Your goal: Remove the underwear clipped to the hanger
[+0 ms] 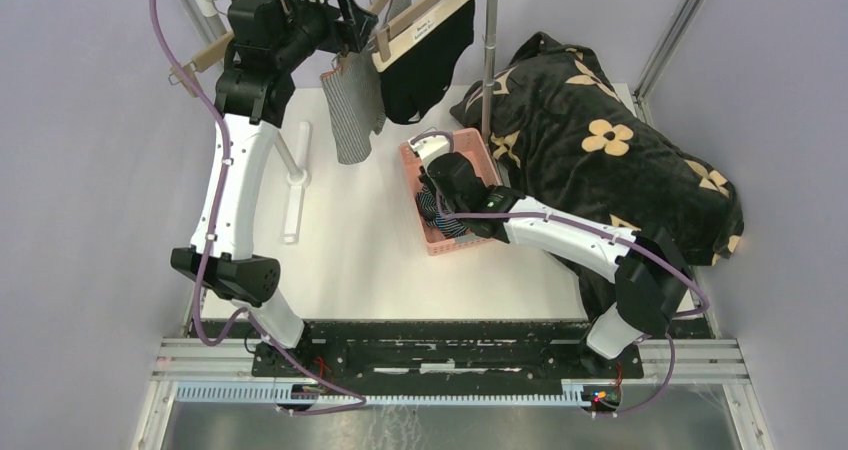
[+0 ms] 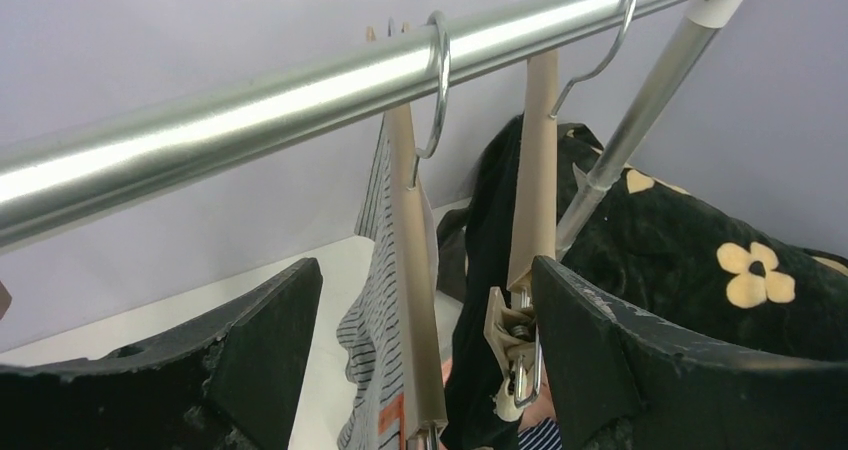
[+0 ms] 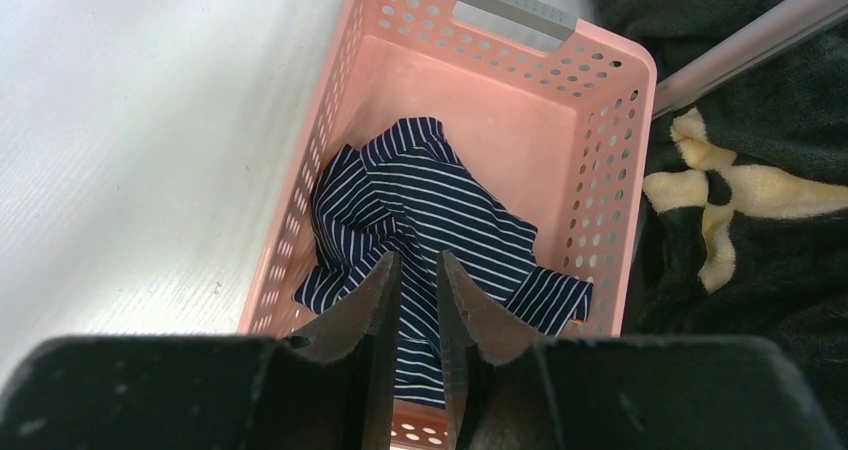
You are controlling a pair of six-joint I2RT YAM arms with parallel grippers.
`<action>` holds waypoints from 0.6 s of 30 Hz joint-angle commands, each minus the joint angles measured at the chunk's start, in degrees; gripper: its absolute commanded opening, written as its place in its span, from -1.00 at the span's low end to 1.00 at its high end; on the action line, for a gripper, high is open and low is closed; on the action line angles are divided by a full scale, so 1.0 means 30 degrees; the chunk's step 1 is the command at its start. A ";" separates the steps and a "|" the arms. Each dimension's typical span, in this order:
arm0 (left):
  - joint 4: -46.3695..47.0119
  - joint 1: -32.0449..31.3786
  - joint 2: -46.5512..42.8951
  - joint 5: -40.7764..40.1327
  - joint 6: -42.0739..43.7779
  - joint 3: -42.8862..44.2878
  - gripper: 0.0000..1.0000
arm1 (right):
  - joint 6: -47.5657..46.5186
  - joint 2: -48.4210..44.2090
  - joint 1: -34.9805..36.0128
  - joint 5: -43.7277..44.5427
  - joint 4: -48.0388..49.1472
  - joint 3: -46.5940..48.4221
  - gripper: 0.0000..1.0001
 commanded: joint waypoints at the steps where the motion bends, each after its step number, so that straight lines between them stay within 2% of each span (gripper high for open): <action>1: 0.0667 -0.0073 0.0327 -0.0566 0.0866 0.1107 0.63 | -0.0129 0.0212 0.0176 0.0190 0.0503 0.0213 -0.45; 9: -0.0255 -0.0094 0.1400 -0.1503 0.1383 0.1927 0.45 | -0.0162 0.0665 0.0271 0.0197 0.0246 0.0553 -0.45; 14: -0.0742 -0.0125 0.1866 -0.1487 0.1651 0.2333 0.29 | -0.0189 0.0855 0.0348 0.0143 0.0202 0.0656 -0.46; 18: -0.1051 -0.0200 0.2003 -0.1479 0.1940 0.2309 0.08 | -0.0217 0.0889 0.0377 0.0190 0.0178 0.0749 -0.46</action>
